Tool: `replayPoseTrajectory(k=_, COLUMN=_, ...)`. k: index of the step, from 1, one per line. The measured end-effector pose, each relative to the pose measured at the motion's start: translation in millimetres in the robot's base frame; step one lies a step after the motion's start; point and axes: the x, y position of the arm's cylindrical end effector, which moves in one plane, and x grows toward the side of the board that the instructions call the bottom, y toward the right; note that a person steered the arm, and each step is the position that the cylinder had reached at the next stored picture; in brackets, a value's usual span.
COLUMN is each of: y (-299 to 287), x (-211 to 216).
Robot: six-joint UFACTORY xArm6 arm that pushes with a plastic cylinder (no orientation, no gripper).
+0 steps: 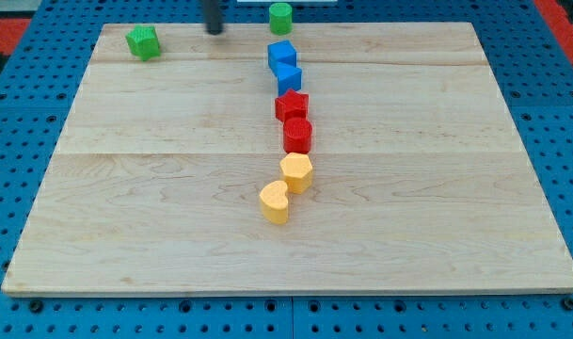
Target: Push the blue cube into the green star
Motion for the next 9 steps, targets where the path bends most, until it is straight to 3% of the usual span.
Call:
replayPoseTrajectory(k=2, y=95.3, x=15.3)
replayPoseTrajectory(k=3, y=138.1, x=46.5)
replayPoseTrajectory(k=5, y=16.5, x=58.8)
replayPoseTrajectory(k=8, y=33.5, x=96.6)
replayPoseTrajectory(k=9, y=-20.9, x=73.0)
